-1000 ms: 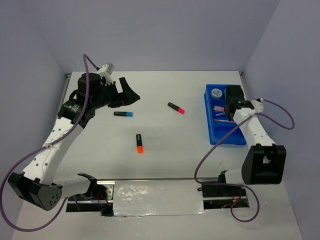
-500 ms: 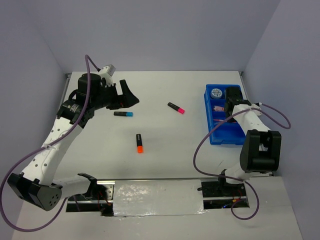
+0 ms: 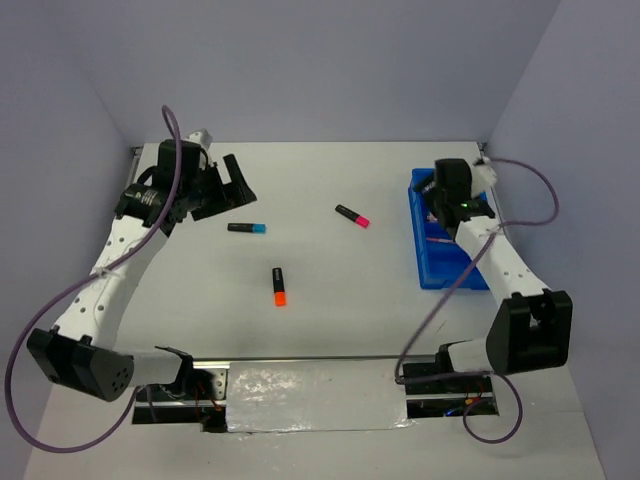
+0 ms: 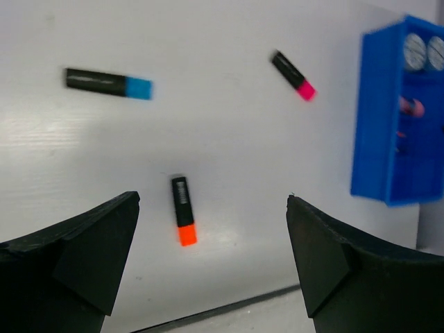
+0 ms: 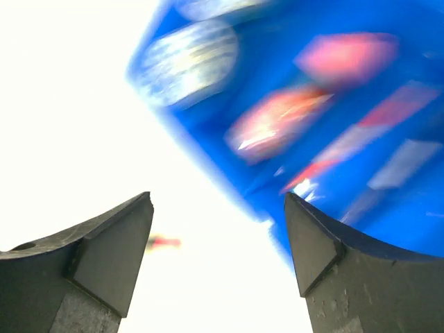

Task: Sort the stationery into containers
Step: Place the pen in the storage box, then pick up the pen from the center of the board.

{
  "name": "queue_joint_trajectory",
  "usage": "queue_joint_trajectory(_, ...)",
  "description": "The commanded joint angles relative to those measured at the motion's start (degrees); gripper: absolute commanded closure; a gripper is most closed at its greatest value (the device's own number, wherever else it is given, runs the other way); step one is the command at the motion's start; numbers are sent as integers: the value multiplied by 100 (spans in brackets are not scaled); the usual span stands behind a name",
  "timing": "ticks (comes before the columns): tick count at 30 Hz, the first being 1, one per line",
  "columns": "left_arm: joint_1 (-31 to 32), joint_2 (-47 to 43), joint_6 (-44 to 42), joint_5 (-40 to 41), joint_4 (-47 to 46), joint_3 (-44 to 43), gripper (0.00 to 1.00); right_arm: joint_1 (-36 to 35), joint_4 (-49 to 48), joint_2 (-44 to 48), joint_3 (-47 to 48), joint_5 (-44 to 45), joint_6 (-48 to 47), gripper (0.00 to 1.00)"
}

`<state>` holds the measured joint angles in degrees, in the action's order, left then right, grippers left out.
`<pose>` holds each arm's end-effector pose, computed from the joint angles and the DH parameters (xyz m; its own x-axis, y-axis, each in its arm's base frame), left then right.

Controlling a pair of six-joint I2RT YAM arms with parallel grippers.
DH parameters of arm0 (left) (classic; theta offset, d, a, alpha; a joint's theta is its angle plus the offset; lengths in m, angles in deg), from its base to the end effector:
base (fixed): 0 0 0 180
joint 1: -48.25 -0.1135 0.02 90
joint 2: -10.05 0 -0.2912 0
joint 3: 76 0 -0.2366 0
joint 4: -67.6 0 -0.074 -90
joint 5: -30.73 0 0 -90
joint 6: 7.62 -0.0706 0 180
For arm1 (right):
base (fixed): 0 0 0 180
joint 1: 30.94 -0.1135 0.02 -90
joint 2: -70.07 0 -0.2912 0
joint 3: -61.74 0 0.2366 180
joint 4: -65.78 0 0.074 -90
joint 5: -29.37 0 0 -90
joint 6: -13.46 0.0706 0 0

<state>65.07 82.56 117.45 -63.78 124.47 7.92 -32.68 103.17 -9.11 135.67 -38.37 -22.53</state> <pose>0.2569 -0.0834 0.4066 -0.6320 -0.4073 -0.6593 -0.0144 0.8567 -0.5156 0.3041 -0.0175 0.2835 -0.1953 0.7432 -0.6399 0.6950 0.5652 0.4444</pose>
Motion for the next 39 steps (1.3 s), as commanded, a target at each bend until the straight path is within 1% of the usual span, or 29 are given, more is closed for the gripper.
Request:
queue_joint_trajectory(1, -555, 342, 491, 961, 1064, -211, 1, -1431, -619, 474, 737, -546, -2156, 17)
queue_joint_trajectory(2, -888, 360, 562, 1048, 1135, -89, 1, -1765, -452, 343, 903, -687, -2394, 15)
queue_joint_trajectory(3, -1056, 352, 710, 1092, 1231, -19, 1, -2386, -285, 185, 1000, -932, -2431, 15)
queue_joint_trajectory(4, -1206, 317, 773, 1145, 1267, 26, 1, -2723, 108, -34, 1097, -969, -2466, 14)
queue_joint_trajectory(5, -1512, 273, 817, 1207, 1293, 96, 1, -3057, 295, -489, 1342, -926, -2397, 14)
queue_joint_trajectory(6, -1637, 185, 835, 1225, 1311, 114, 1, -3400, 401, -711, 1457, -690, -2413, 14)
queue_joint_trajectory(7, -1725, 132, 817, 1251, 1311, 123, 1, -4012, 533, -931, 1572, -566, -2422, 13)
queue_joint_trajectory(8, -1996, 80, 765, 1234, 1294, 132, 1, -4245, 630, -1177, 1903, -522, -2379, 13)
queue_joint_trajectory(9, -2077, 1, 608, 1129, 1259, 132, 1, -4604, 761, -1727, 2133, -547, -2344, 13)
queue_joint_trajectory(10, -2121, -26, 537, 1085, 1250, 132, 1, -4773, 945, -2037, 2405, -521, -2317, 13)
queue_joint_trajectory(11, -2182, -53, 388, 1023, 1250, 140, 1, -4905, 1365, -2336, 2973, -486, -2265, 13)
queue_joint_trajectory(12, -2192, -96, 326, 927, 1258, 166, 1, -5019, 1543, -2931, 3266, -486, -2264, 13)
queue_joint_trajectory(13, -2200, -123, 282, 874, 1293, 184, 1, -5221, 1893, -3206, 3791, -495, -2264, 13)
queue_joint_trajectory(15, -2209, -254, 176, 751, 1267, 351, 1, -5398, 2289, -3890, 4225, -503, -2308, 13)
queue_joint_trajectory(16, -2218, -298, 141, 707, 1224, 412, 1, -5477, 2387, -4086, 4401, -564, -2334, 14)
queue_joint_trajectory(17, -2218, -386, 80, 654, 1197, 561, 1, -5573, 2501, -4245, 4655, -565, -2274, 16)
queue_joint_trajectory(18, -2218, -430, 62, 619, 1205, 614, 1, -5618, 2581, -4438, 4701, -556, -2195, 18)
queue_joint_trajectory(23, -2227, -562, -123, 495, 1214, 852, 1, -5759, 2424, -4484, 4096, -679, -1860, 20)
queue_joint_trajectory(24, -2227, -563, -149, 460, 1206, 878, 1, -5759, 2319, -4475, 3991, -758, -1851, 21)
queue_joint_trajectory(28, -2227, -563, -211, 311, 1153, 1010, 1, -5794, 1959, -4379, 3350, -1214, -1764, 31)
queue_joint_trajectory(30, -2236, -545, -220, 302, 1127, 1037, 1, -5855, 1661, -4343, 3060, -1478, -1728, 32)
queue_joint_trajectory(32, -2236, -536, -229, 249, 1074, 1063, 1, -5873, 1536, -4387, 2970, -1732, -1719, 38)
queue_joint_trajectory(33, -2236, -536, -229, 223, 1065, 1063, 1, -5891, 1501, -4422, 2935, -1795, -1711, 49)
queue_joint_trajectory(35, -2236, -492, -237, 161, 1056, 1055, 1, -5882, 1431, -4466, 2883, -1909, -1719, 64)
queue_joint_trajectory(36, -2244, -475, -246, 153, 1056, 1028, 1, -5873, 1404, -4449, 2821, -1953, -1711, 78)
queue_joint_trajectory(38, -2253, -440, -290, 109, 1056, 1011, 1, -5864, 1386, -4292, 2768, -1954, -1719, 97)
queue_joint_trajectory(39, -2244, -431, -316, 91, 1047, 993, 1, -5777, 1395, -4195, 2725, -1910, -1702, 100)
